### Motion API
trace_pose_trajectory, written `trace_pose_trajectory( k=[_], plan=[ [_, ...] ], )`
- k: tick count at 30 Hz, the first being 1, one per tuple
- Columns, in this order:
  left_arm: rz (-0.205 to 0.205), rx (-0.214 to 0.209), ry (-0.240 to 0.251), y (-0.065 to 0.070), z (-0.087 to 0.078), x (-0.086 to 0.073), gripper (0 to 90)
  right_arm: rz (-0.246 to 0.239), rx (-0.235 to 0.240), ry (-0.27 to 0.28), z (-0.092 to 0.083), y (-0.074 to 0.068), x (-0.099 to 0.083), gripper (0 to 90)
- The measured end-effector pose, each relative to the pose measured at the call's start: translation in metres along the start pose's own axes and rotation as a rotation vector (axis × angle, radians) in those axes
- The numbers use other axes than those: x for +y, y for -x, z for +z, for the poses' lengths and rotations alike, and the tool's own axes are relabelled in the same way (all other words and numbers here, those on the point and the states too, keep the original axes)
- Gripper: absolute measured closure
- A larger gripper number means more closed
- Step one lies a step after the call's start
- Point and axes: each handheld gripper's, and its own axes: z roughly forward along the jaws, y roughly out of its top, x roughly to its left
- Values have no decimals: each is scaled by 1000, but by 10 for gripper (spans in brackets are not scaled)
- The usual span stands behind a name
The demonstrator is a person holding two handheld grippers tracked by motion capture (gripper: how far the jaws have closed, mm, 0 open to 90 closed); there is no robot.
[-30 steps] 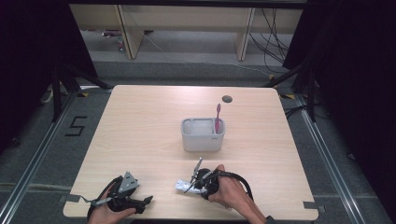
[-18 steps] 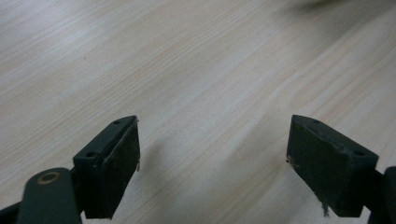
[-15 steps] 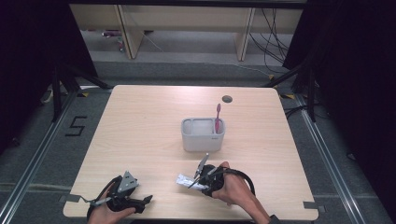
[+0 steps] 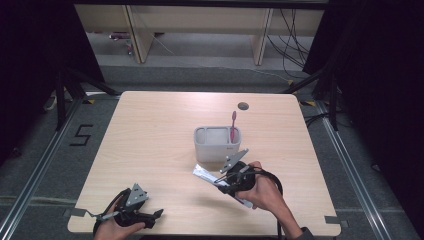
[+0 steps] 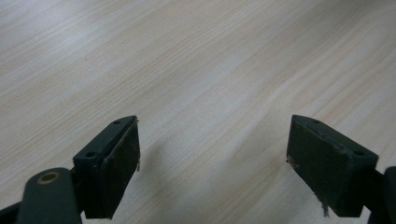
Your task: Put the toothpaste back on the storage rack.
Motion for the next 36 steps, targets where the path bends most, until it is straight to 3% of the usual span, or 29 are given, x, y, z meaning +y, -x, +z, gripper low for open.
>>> trace_pose_trajectory(
  k=[1,2,3,4,8,15,21,24,25,26,27,28,30,31,36],
  plan=[
    [0,0,1,0,0,0,169,-21,-6,31,-4,3,0,752],
    [0,1,1,0,0,0,169,-17,-23,64,-9,4,1,751],
    [1,4,-5,0,-1,0,169,23,-23,75,-12,2,0,751],
    [1,5,-5,0,-1,0,168,-6,-33,117,-16,6,1,751],
    [2,3,-1,0,0,0,168,22,-53,210,-28,11,2,752],
    [-3,-1,4,-1,0,0,169,70,-39,341,-39,27,2,752],
    [3,-2,3,-1,0,1,168,92,-60,425,-40,38,4,751],
    [3,-3,2,-1,1,1,168,121,-37,450,-43,41,5,751],
    [4,-4,1,-1,1,1,169,109,-56,481,-43,43,5,751],
    [5,-4,1,-1,1,1,168,128,-32,484,-43,44,6,751],
    [2,-2,4,-1,1,1,169,159,-36,474,-45,43,5,751],
    [3,-2,4,-1,0,1,169,124,-49,495,-45,47,6,751],
    [2,-3,2,-1,1,1,168,155,-59,520,-45,47,7,751],
    [3,-3,2,-2,1,1,169,132,-72,529,-47,50,8,751],
    [0,-5,3,-2,1,1,168,136,-71,561,-51,52,13,751]
  ],
)
